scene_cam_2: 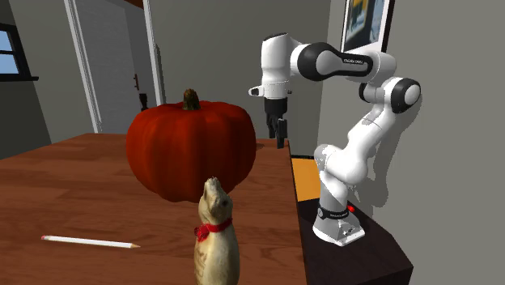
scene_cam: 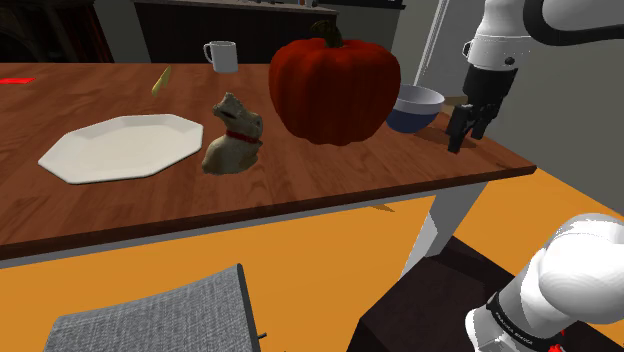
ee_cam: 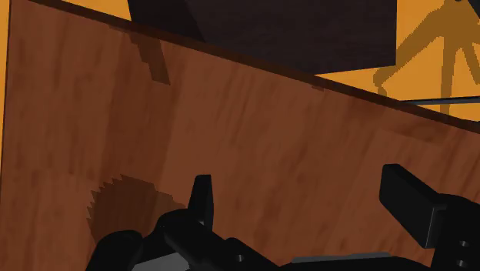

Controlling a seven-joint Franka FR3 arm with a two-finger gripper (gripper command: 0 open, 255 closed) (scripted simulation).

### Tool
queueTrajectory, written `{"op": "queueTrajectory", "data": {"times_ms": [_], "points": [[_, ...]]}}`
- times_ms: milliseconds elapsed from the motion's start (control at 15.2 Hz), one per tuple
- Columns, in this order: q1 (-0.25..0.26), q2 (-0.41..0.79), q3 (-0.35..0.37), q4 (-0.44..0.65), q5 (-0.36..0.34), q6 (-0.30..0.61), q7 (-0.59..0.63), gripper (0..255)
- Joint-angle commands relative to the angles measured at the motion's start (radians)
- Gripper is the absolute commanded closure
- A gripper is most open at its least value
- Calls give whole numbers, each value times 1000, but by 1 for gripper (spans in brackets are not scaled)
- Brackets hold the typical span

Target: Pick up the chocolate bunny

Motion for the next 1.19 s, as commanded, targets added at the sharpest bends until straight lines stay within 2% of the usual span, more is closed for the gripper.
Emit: {"op": "queueTrajectory", "data": {"times_ms": [0, 528, 1122], "points": [[0, 0, 0, 0, 0, 0, 0, 0], [87, 226, 15, 127, 59, 167, -118, 0], [176, 466, 47, 329, 123, 281, -256, 0]]}}
